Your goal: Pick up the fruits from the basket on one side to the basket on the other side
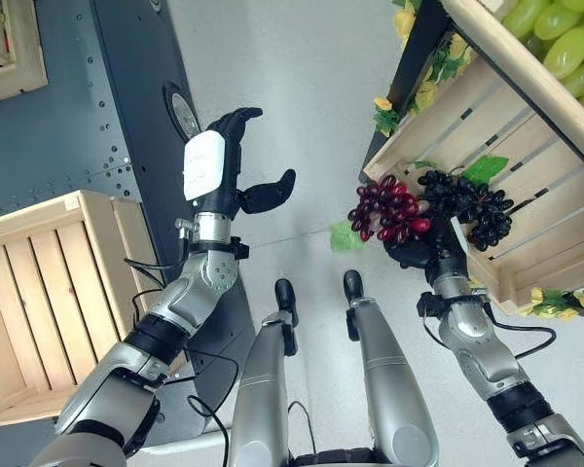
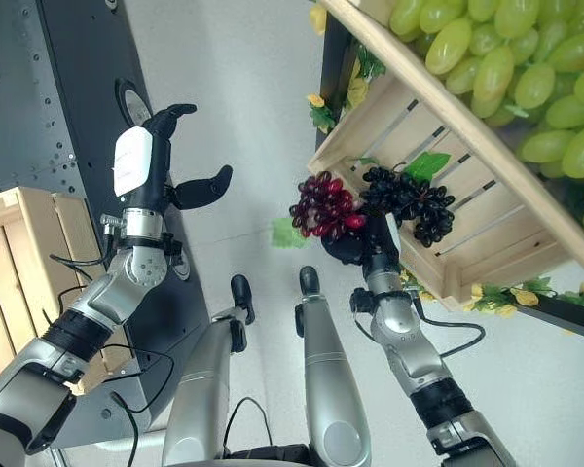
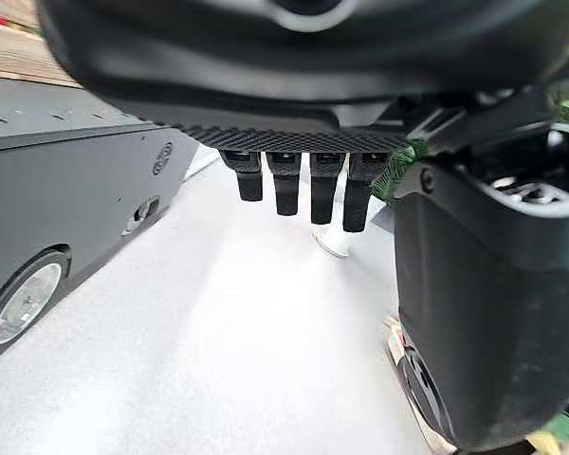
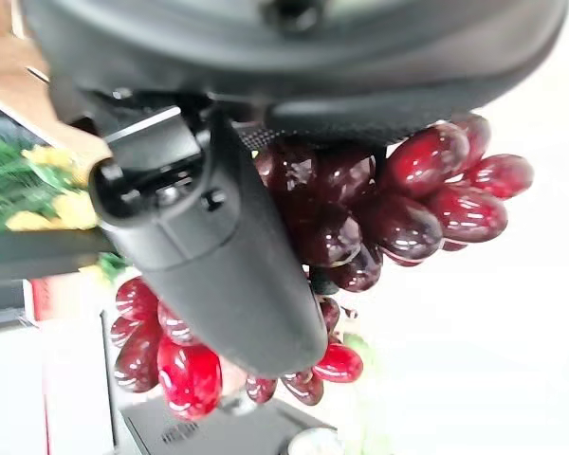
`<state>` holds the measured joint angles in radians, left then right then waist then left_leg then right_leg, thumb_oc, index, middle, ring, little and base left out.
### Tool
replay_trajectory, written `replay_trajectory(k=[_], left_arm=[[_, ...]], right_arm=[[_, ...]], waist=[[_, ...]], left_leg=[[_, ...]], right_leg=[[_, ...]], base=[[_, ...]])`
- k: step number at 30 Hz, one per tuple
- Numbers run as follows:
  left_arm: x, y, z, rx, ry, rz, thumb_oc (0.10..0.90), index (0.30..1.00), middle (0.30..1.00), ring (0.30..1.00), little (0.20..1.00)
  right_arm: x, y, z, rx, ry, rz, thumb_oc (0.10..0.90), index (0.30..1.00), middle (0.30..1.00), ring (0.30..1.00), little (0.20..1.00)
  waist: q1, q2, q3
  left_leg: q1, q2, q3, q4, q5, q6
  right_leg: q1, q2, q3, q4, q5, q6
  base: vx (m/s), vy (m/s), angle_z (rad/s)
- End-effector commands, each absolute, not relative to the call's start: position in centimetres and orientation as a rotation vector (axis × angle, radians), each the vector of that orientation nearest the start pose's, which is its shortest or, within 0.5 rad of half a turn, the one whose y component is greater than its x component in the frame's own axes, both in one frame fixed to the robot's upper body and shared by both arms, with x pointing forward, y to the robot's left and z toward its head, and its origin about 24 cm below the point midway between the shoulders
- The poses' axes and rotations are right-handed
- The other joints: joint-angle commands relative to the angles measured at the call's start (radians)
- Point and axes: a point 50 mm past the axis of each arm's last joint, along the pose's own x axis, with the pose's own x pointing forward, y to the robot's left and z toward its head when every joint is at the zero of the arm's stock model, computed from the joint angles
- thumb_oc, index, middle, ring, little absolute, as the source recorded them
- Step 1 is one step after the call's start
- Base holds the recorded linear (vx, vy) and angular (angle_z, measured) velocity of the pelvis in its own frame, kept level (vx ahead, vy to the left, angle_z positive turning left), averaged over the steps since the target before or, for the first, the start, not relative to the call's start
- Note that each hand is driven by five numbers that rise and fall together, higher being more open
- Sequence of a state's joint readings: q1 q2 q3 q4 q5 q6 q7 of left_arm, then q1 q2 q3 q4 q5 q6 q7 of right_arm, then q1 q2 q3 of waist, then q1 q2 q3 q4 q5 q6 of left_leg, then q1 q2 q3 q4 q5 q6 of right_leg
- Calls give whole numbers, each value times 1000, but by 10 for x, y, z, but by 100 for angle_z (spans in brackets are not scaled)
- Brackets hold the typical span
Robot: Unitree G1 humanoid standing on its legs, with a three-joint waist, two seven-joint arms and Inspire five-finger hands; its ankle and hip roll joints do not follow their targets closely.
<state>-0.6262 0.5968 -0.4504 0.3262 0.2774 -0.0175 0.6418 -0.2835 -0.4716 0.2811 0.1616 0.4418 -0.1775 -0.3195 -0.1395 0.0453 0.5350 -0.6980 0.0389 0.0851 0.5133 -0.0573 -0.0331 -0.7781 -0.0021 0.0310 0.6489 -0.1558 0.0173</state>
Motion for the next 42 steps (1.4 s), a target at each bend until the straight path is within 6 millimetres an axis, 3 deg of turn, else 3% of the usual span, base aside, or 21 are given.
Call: replay_trajectory(k=[1, 5, 10, 15, 16, 18, 20, 24, 25, 26, 32, 38, 42], left_arm=[[341, 187, 206, 830, -735, 427, 800, 900, 900, 900, 900], [343, 189, 205, 832, -710, 418, 800, 900, 900, 900, 900], [345, 191, 205, 843, -692, 400, 800, 900, 900, 900, 900], [346, 190, 208, 855, -687, 375, 800, 900, 900, 900, 900], [347, 191, 209, 857, -685, 366, 800, 900, 900, 900, 900], [350, 189, 212, 863, -685, 351, 800, 900, 900, 900, 900], [351, 187, 214, 861, -678, 333, 800, 900, 900, 900, 900], [353, 182, 220, 865, -690, 301, 800, 900, 900, 900, 900], [354, 179, 221, 866, -693, 290, 800, 900, 900, 900, 900], [354, 178, 221, 866, -697, 285, 800, 900, 900, 900, 900], [354, 177, 227, 866, -708, 283, 800, 900, 900, 900, 900], [352, 180, 225, 863, -710, 296, 800, 900, 900, 900, 900], [349, 187, 219, 862, -693, 331, 800, 900, 900, 900, 900]], right_arm=[[295, -187, 162, 201, -572, -159, 400, 300, 300, 300, 300], [296, -210, 178, 304, -627, -310, 400, 300, 300, 300, 300], [300, -235, 166, 516, -543, -396, 400, 300, 300, 300, 300], [302, -262, 157, 520, -487, -623, 400, 300, 300, 300, 300], [305, -272, 152, 435, -445, -719, 400, 300, 300, 300, 300], [311, -294, 140, 479, -342, -825, 400, 300, 300, 300, 300], [312, -310, 133, 411, -296, -919, 400, 300, 300, 300, 300], [325, -325, 138, 395, -224, -957, 400, 300, 300, 300, 300], [329, -326, 137, 399, -193, -945, 635, 653, 653, 653, 653], [331, -325, 135, 374, -166, -933, 800, 900, 900, 900, 900], [332, -327, 134, 207, -133, -932, 800, 900, 900, 900, 900], [329, -324, 149, 35, -215, -951, 800, 900, 900, 900, 900], [322, -313, 163, -110, -311, -930, 800, 900, 900, 900, 900]], waist=[[13, -65, -15], [16, -67, -15], [18, -70, -15], [28, -70, -15], [32, -69, -15], [40, -67, -15], [50, -65, -15], [72, -57, -15], [77, -55, -15], [80, -54, -15], [82, -53, -15], [75, -55, -15], [59, -63, -15]], left_leg=[[-33, -65, 46, 84, -93, 32], [-34, -62, 52, 83, -93, 32], [-19, -63, 51, 73, -92, 31], [-13, -63, 50, 60, -83, 31], [-7, -63, 49, 60, -85, 30], [-10, -61, 50, 57, -80, 32], [1, -66, 42, 58, -87, 32], [-12, -74, 36, 54, -75, 36], [-11, -75, 34, 51, -74, 35], [-11, -75, 34, 50, -72, 35], [-7, -78, 35, 45, -72, 39], [21, -82, 30, 27, -73, 45], [68, -83, 34, -7, -69, 50]], right_leg=[[66, 14, -74, -59, 19, 16], [65, 13, -79, -64, 23, 17], [76, 10, -86, -71, 28, 18], [84, 4, -99, -86, 37, 19], [89, 3, -103, -87, 37, 20], [83, 2, -110, -85, 40, 17], [96, 1, -116, -86, 36, 18], [87, -1, -129, -92, 49, 14], [88, -2, -132, -93, 50, 13], [88, -2, -134, -94, 51, 12], [87, -2, -138, -93, 53, 10], [103, 4, -131, -98, 54, 16], [139, 8, -119, -128, 57, 18]], base=[[42, -22, -1], [34, -19, 0], [29, -15, 0], [7, -42, 1], [2, -41, 3], [-11, -35, 3], [-17, -45, 3], [-41, -44, 2], [-44, -46, 5], [-40, -24, 4], [-23, -4, 4], [-2, 5, 0], [-3, 43, 0]])
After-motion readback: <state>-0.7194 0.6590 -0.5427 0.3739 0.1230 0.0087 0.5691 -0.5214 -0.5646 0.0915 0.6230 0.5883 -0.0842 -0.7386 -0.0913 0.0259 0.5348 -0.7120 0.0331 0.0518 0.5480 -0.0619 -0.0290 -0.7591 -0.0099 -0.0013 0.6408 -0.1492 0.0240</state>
